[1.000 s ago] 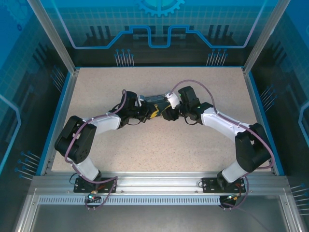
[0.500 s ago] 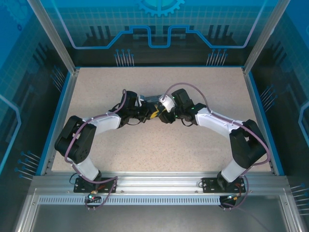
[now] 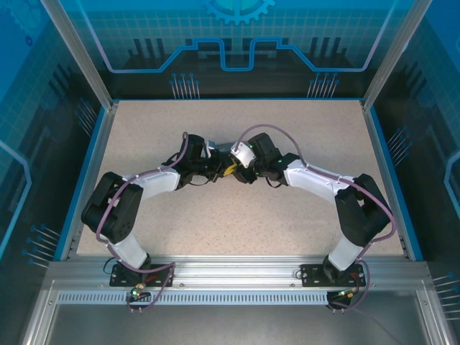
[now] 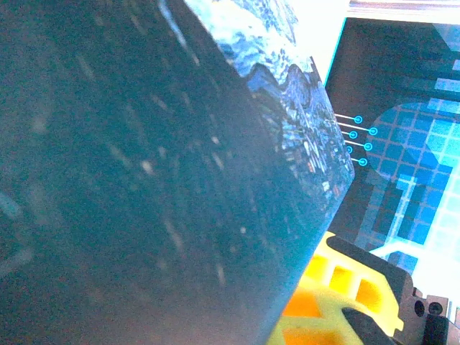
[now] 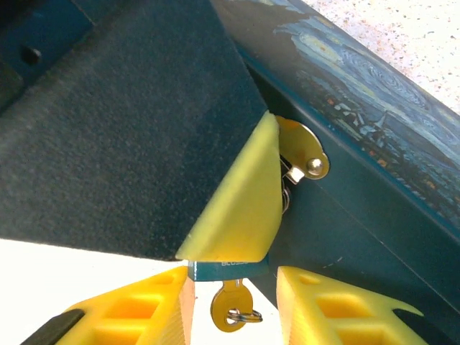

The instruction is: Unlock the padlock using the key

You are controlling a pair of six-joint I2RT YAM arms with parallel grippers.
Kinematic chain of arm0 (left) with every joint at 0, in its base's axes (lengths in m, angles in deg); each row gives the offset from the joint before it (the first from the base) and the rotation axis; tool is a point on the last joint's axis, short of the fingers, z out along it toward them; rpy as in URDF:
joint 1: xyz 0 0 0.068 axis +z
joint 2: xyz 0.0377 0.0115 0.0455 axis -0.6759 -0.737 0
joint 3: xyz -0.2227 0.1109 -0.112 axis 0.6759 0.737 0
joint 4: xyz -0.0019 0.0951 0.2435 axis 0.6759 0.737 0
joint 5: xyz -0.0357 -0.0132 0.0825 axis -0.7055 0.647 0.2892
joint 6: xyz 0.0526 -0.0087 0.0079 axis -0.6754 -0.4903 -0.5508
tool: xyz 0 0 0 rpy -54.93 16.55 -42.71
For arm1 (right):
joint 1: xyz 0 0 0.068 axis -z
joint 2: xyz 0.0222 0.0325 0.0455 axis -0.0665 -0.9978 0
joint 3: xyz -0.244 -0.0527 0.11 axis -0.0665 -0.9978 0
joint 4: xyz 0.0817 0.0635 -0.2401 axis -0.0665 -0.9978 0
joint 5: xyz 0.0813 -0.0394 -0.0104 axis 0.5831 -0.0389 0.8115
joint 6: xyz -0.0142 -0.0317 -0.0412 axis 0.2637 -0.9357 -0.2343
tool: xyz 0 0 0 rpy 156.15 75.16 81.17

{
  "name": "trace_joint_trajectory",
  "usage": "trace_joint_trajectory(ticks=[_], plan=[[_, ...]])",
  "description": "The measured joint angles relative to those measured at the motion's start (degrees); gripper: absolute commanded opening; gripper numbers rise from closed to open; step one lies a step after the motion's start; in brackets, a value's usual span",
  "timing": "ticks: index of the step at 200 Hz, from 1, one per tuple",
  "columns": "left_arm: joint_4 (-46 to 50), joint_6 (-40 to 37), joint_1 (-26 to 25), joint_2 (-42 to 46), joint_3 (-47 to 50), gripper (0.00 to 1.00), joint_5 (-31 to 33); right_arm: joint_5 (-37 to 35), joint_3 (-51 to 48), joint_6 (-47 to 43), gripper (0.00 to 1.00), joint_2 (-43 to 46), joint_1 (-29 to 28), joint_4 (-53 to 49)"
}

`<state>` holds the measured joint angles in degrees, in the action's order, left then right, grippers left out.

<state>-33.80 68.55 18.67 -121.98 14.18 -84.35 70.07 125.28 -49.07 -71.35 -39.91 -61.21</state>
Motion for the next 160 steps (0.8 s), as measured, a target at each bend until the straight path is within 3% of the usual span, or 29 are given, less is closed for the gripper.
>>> trace_joint_trajectory(ticks=[80,160], plan=[[0.0,0.0,0.0,0.0,-0.1,0.00,0.0,-6.1,-1.4,-1.1,0.28,0.0,-1.6,2.7],[0.4,-0.1,0.0,0.0,-0.7,0.00,0.5,-5.1,-1.4,-0.8,0.03,-0.3,-1.8,3.2]])
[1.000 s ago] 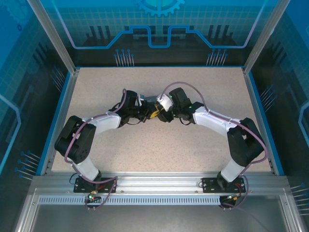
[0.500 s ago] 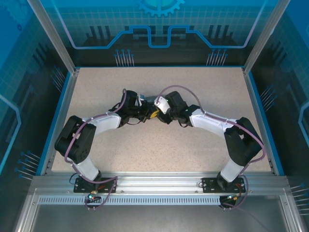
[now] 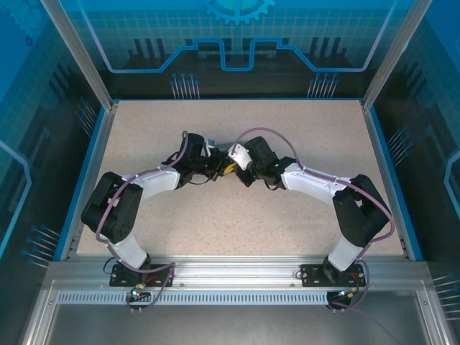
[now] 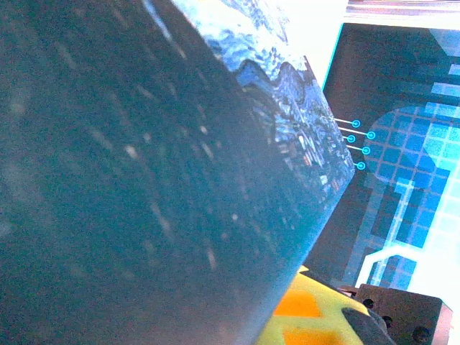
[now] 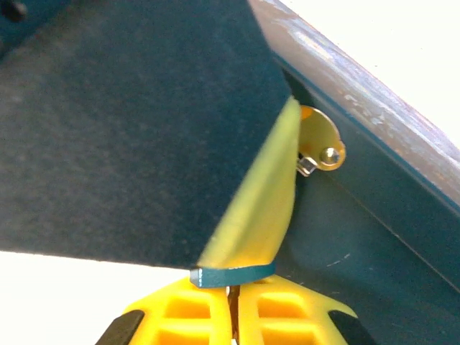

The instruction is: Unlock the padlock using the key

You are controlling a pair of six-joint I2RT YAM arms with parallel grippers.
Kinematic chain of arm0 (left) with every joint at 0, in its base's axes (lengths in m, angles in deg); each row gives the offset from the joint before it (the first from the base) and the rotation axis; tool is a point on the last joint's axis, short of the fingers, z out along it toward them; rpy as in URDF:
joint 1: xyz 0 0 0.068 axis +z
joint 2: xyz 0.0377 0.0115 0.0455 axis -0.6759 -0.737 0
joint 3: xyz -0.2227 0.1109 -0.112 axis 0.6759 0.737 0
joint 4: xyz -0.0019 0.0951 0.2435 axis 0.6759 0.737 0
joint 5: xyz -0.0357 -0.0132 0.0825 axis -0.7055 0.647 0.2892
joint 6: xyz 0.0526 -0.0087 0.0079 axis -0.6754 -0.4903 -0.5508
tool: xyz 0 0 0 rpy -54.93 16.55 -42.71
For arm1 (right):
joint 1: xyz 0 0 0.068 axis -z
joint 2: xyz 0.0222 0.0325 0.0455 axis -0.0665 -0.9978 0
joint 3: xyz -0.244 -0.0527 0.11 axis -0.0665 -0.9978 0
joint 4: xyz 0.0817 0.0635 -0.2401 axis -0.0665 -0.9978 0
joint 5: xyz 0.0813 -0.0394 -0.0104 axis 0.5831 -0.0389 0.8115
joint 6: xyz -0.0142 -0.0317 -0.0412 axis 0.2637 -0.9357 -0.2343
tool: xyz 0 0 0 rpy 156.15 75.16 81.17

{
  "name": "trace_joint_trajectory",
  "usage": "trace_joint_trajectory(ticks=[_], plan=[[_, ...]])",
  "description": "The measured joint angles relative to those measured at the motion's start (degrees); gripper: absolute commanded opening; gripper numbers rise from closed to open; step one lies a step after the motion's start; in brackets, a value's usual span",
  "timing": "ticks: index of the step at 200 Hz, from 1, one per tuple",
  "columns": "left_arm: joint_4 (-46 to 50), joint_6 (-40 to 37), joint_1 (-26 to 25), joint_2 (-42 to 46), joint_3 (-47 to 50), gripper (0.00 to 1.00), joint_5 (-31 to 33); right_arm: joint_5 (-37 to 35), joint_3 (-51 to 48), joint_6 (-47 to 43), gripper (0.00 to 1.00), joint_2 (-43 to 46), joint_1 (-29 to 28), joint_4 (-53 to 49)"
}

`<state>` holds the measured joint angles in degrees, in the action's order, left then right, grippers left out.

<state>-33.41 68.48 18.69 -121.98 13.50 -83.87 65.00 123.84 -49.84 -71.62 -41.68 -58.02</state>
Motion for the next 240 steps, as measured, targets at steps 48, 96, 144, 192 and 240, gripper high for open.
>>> trace_joint_trajectory(ticks=[48,96,144,192,240], plan=[[0.0,0.0,0.0,0.0,0.0,0.00,0.0,6.0,0.0,3.4,0.00,0.0,1.9,-0.1],[-0.7,0.0,0.0,0.0,0.0,0.00,-0.7,20.8,0.9,9.0,0.00,-1.5,7.1,-0.7],[-1.8,0.0,0.0,0.0,0.0,0.00,-1.4,33.8,1.6,14.0,0.00,-3.6,11.7,-0.4],[-2.7,0.0,-0.3,0.0,0.0,0.00,-1.4,38.6,1.6,16.5,0.26,-4.4,13.4,0.0],[-2.4,-0.4,-0.3,0.0,0.0,0.00,-1.3,35.6,1.6,16.5,0.37,-0.3,13.6,-0.9]])
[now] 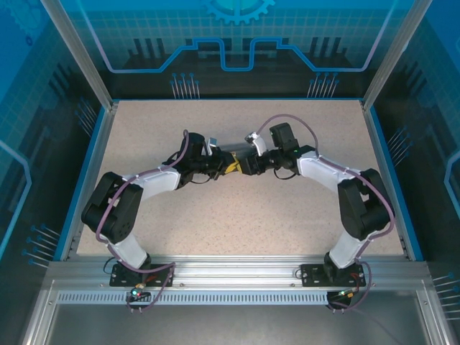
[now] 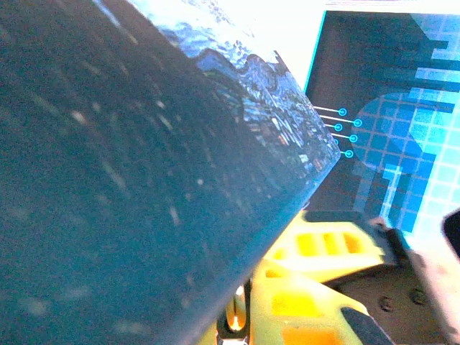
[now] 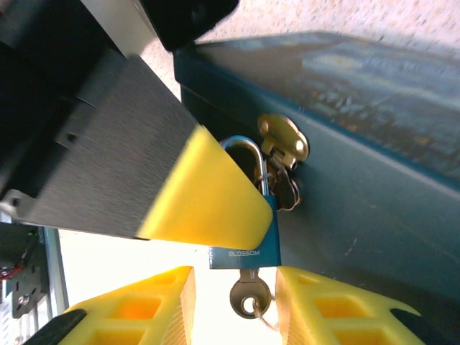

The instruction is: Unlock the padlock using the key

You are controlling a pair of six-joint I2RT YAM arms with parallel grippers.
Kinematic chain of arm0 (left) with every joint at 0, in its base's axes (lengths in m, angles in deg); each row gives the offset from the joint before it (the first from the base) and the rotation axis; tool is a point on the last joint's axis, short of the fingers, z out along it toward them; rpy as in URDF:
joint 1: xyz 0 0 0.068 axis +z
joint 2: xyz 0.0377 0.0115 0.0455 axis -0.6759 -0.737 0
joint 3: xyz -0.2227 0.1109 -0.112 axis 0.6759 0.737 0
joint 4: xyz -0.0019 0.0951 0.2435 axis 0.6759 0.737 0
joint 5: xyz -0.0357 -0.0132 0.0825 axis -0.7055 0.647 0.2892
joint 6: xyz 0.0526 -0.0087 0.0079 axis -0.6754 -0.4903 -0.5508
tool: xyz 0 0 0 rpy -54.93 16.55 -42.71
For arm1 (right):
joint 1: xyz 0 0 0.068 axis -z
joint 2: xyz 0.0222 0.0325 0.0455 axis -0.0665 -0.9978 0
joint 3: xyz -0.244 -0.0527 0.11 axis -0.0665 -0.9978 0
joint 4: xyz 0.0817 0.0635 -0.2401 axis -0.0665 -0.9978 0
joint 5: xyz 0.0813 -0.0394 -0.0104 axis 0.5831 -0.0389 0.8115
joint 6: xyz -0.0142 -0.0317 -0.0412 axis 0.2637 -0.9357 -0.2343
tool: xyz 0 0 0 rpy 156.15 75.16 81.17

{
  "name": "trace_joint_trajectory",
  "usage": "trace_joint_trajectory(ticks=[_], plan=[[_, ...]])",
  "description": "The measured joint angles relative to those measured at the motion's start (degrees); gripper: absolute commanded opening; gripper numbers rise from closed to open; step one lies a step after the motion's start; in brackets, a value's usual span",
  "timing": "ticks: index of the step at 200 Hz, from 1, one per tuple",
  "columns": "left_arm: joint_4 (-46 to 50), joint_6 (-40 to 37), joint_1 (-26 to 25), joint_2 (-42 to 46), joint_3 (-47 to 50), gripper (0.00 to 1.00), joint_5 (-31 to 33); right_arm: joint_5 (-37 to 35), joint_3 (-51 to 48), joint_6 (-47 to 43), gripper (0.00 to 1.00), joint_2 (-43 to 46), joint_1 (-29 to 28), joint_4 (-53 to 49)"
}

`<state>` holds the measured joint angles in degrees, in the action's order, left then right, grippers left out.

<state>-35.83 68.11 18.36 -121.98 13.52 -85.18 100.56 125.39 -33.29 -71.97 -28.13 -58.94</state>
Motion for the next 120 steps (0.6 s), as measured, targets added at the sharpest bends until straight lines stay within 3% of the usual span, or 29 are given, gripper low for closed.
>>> trace_joint_trajectory(ticks=[49,120], plan=[[0.5,-0.1,0.0,0.0,0.0,0.00,0.0,-10.4,-0.1,-4.5,0.40,6.9,-1.6,-2.1],[1.4,-1.0,0.0,0.0,-0.1,0.00,0.0,-24.2,0.0,-12.8,0.34,2.9,-9.4,-5.8]])
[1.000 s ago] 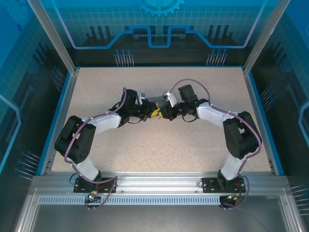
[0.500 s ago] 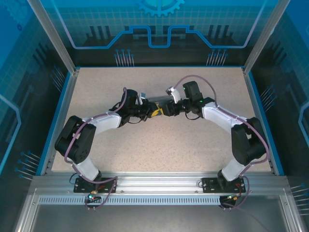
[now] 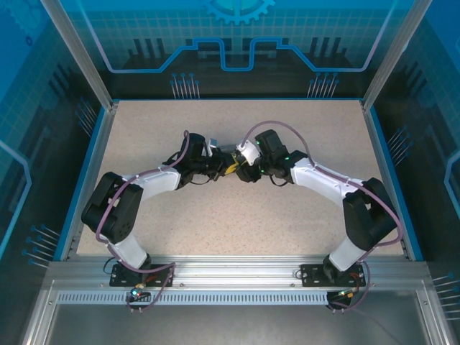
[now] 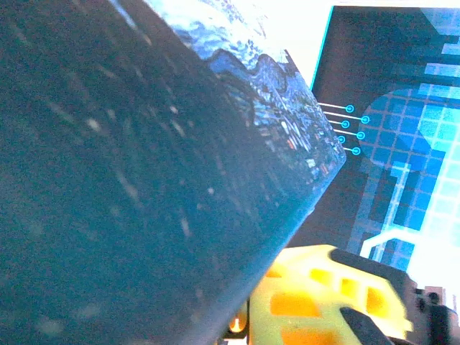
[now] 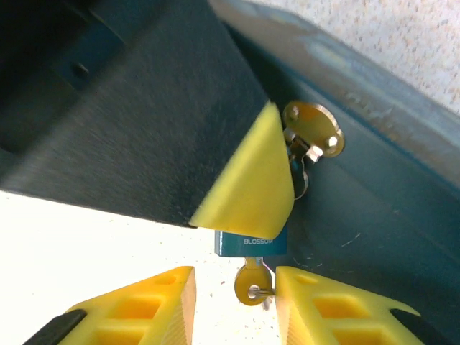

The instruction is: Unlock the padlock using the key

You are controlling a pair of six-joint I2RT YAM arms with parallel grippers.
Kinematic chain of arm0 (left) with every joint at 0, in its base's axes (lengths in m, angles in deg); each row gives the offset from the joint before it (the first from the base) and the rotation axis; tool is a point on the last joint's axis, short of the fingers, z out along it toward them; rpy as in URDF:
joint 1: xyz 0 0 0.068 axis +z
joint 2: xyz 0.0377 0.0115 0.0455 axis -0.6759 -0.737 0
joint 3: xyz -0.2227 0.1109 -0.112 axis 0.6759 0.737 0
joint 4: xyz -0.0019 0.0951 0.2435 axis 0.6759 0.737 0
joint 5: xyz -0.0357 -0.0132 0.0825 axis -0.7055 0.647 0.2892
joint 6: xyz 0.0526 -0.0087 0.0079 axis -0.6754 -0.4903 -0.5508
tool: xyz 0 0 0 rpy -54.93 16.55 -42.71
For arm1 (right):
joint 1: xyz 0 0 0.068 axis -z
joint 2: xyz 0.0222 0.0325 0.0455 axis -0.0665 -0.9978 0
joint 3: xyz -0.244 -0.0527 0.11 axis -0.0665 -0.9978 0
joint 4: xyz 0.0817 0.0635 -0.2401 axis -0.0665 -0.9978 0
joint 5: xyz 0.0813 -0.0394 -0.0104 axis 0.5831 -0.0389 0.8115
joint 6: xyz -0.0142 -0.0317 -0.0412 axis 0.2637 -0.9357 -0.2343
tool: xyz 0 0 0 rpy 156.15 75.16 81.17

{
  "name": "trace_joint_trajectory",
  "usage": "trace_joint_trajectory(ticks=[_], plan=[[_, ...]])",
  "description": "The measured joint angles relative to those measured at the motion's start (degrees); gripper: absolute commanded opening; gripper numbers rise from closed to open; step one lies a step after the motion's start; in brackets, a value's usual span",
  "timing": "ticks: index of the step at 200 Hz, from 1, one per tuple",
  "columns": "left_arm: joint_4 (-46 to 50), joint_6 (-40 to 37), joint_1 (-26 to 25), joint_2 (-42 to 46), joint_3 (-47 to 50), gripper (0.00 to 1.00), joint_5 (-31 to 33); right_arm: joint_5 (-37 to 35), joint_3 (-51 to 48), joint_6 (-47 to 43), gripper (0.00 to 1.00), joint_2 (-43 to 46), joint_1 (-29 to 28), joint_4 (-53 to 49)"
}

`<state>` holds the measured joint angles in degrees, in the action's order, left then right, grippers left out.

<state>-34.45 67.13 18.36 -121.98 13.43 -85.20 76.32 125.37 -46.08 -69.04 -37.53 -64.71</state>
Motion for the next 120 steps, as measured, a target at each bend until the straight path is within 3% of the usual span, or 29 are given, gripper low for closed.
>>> trace_joint_trajectory(ticks=[120], plan=[[0.2,-0.1,0.0,0.0,0.0,0.00,0.0,-4.9,2.0,-1.4,0.26,-2.4,-1.0,-0.2]])
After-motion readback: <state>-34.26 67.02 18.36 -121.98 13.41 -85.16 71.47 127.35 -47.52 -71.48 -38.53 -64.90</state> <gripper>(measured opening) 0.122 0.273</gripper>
